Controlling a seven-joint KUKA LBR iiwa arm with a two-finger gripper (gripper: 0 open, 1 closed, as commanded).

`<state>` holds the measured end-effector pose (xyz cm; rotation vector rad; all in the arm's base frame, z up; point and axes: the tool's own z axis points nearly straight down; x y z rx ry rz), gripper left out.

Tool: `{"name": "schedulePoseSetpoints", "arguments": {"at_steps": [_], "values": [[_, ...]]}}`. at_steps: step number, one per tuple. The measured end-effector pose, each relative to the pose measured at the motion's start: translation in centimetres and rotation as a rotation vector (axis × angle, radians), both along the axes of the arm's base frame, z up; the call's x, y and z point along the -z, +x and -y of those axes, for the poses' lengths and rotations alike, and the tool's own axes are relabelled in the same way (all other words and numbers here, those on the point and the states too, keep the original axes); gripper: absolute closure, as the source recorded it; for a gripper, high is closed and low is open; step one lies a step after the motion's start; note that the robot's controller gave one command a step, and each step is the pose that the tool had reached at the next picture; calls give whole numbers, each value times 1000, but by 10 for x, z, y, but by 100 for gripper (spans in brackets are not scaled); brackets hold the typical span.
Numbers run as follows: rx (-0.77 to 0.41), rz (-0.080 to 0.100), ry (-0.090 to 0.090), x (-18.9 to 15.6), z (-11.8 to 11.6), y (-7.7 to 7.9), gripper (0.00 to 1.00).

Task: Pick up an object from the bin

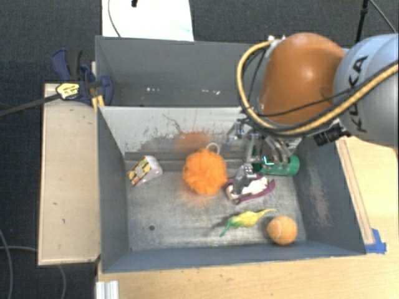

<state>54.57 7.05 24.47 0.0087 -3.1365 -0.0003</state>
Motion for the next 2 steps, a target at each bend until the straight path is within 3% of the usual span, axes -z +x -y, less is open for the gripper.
{"name": "schedulePoseSetpoints", "arguments": {"at_steps": [1, 2], "values": [[3, 8, 1, -5, 0, 1, 0], [-40, 14, 1, 65, -20, 11, 0]]}}
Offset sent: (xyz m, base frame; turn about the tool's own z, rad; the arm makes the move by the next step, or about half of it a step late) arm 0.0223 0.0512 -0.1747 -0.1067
